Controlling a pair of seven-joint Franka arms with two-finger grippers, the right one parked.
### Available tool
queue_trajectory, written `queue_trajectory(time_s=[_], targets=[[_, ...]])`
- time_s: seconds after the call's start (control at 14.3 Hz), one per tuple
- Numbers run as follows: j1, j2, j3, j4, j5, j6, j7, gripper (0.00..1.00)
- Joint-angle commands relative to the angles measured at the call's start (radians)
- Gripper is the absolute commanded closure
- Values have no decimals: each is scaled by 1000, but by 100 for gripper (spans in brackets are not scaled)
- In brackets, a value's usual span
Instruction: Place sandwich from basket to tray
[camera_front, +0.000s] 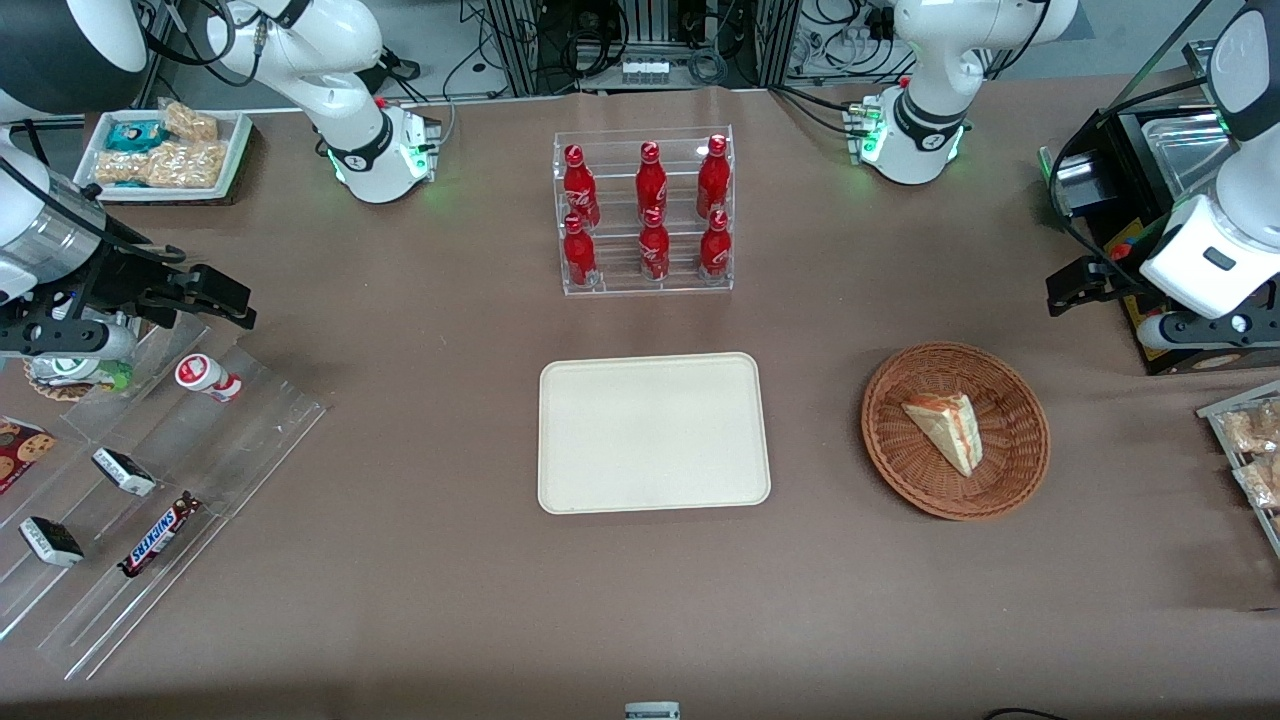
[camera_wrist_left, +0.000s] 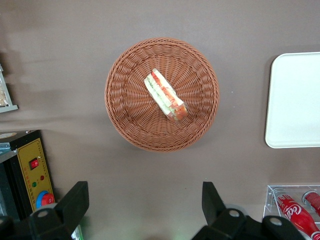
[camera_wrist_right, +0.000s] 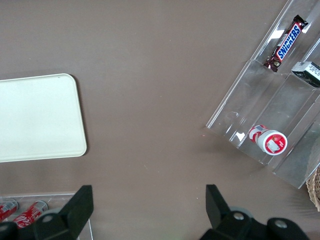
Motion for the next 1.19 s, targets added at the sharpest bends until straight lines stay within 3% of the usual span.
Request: queue_trajectory(time_s=[0.0, 1.12], targets=[[0, 12, -4, 26, 16, -25, 9, 0], [0, 35, -4, -8, 16, -46, 0, 0]])
